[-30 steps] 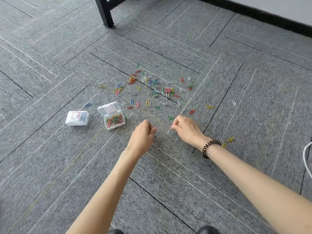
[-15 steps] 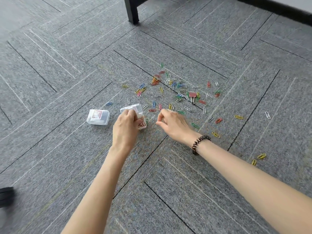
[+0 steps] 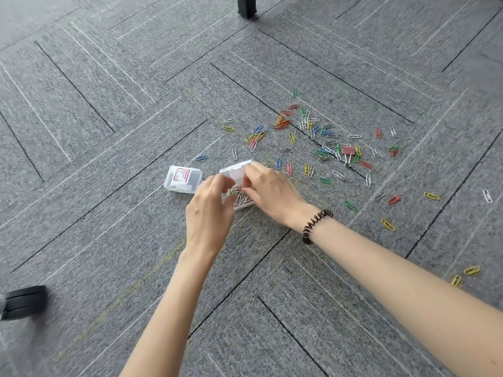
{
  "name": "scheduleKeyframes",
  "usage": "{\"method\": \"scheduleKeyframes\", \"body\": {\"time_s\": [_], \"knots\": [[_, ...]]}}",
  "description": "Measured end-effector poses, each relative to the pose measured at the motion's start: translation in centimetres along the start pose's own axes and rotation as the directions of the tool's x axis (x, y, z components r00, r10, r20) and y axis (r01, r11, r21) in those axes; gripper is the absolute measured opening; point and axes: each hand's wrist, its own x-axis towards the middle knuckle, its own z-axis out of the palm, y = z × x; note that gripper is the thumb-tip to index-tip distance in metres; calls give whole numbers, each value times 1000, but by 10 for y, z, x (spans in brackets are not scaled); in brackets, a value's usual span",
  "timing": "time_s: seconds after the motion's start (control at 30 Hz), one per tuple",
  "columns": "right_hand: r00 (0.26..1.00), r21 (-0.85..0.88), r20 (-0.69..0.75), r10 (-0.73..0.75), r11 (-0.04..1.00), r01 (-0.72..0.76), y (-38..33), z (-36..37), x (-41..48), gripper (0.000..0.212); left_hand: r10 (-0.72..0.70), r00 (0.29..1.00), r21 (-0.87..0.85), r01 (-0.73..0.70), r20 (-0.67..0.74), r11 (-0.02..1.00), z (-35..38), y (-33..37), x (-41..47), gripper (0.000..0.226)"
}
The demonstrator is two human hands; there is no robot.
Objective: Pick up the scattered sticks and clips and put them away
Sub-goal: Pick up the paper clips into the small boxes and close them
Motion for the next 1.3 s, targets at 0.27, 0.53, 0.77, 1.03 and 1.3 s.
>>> {"method": "scheduleKeyframes", "body": {"time_s": [0.27,0.53,0.77,1.03,1.3], "knots": [[995,50,-9,-99,994,100,-2,13,4,22,-77,994,-69,82,82,994,0,-13,-9,30],[976,75,-217,-33,996,50,22,4,-15,13,-68,992,-27,72,106,997,8,-5,-7,19],[958,3,-211,193,980,-197,70,-3,-29,20,-6,997,83,-1,75,997,8,-5,-13,9],[999,-82,-19,-32,996,30,57,10,-18,49,6,1000,16,-6,23,1000,1,-21,-23,4],[996,-117,36,-79,990,83,59,7,-16,44,-19,1000,18,19,0,1000,2,-24,-18,1]]}}
